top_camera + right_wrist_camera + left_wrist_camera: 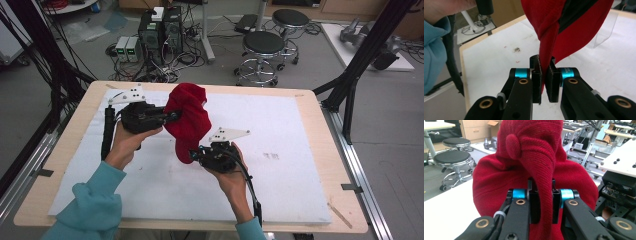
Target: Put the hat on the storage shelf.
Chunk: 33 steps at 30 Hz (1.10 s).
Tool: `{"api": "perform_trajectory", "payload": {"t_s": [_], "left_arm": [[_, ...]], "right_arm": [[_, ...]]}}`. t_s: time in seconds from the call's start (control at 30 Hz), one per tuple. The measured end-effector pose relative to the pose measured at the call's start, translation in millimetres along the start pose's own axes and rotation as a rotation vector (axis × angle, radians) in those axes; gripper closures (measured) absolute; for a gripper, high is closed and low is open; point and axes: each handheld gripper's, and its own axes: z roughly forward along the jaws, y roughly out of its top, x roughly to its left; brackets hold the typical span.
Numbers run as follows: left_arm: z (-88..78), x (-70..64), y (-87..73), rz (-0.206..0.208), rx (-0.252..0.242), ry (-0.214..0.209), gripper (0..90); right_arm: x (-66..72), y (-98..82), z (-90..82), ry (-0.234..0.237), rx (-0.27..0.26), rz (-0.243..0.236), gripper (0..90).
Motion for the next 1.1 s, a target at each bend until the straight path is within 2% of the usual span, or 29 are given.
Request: {"api": "perform_trajectory", "payload": {"t_s": [0.03, 0.1, 0.17, 0.23, 0.27, 0.33, 0.47, 0.63, 0.83, 1.1], "left_arm": [[-0.2, -0.4, 0.2, 0.004, 0.001, 0.007, 78.7], [-0.3, -0.7, 0.2, 0.004, 0.004, 0.016, 64.1], [0.9, -0.1, 0.2, -0.016, 0.005, 0.050, 44.2], [2.3, 1.8, 0.1, -0.039, 0.012, 0.101, 16.3], [1.8, 3.1, -0.3, -0.042, 0.018, 0.106, 9.5], [0.2, 4.9, -0.7, -0.050, 0.014, 0.099, 9.0], [-4.1, 5.2, 0.2, -0.030, -0.001, 0.095, 8.0], [-11.8, 7.7, -3.6, -0.026, -0.004, 0.120, 8.0], [-26.0, 11.1, -20.8, -0.017, 0.017, 0.153, 8.1], [-48.4, 17.5, -47.7, -0.039, 0.040, 0.188, 8.4]], "right_arm": [[0.2, 0.1, 0.0, -0.002, 0.001, -0.008, 85.5], [0.0, -0.1, 0.0, -0.008, 0.003, -0.006, 85.5], [-0.4, -0.2, 0.2, -0.013, 0.006, -0.006, 85.6], [-0.1, 0.1, -0.2, -0.016, 0.000, -0.012, 85.6], [-0.2, 0.2, -0.2, -0.017, -0.006, -0.010, 85.7], [-1.1, 0.3, -0.4, -0.017, -0.011, -0.009, 85.8], [-3.0, 0.3, -1.1, -0.027, -0.014, 0.004, 86.0], [-5.1, 1.6, -4.7, -0.036, -0.047, 0.009, 86.0], [-9.7, 5.2, -10.2, -0.056, -0.098, 0.014, 86.0], [-15.7, 10.5, -9.1, -0.075, -0.147, 0.014, 86.0]]}}
